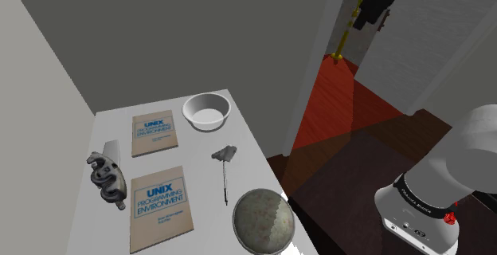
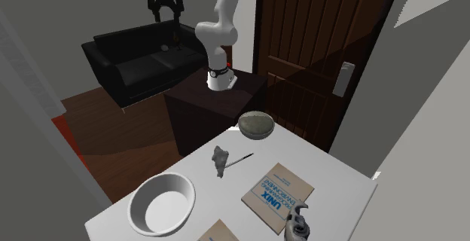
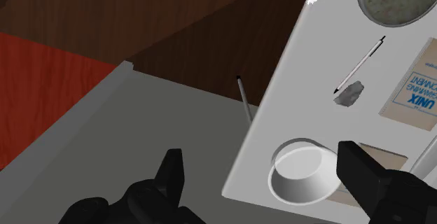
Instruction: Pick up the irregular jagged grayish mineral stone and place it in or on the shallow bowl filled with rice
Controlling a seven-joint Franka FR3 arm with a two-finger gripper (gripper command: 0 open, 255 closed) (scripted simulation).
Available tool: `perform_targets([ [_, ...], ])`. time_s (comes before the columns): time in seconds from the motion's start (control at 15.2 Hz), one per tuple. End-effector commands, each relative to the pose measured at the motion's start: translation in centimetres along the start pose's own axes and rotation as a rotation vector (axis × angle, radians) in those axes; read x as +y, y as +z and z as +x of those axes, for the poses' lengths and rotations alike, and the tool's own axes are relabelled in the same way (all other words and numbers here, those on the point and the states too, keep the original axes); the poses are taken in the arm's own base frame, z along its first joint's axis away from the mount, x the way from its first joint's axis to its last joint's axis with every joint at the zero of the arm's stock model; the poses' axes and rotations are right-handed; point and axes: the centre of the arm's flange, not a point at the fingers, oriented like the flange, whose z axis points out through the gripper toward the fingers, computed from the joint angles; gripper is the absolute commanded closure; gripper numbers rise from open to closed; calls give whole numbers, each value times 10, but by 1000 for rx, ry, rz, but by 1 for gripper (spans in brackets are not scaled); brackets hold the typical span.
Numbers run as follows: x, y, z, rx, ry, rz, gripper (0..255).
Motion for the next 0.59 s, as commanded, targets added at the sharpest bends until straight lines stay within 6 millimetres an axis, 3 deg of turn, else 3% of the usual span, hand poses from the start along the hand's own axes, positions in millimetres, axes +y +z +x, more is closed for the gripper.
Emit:
perform_targets([
  [0.0,0,0,0,0,0,0,0],
  [0.53,-69,81,24,6,-71,-39,0],
])
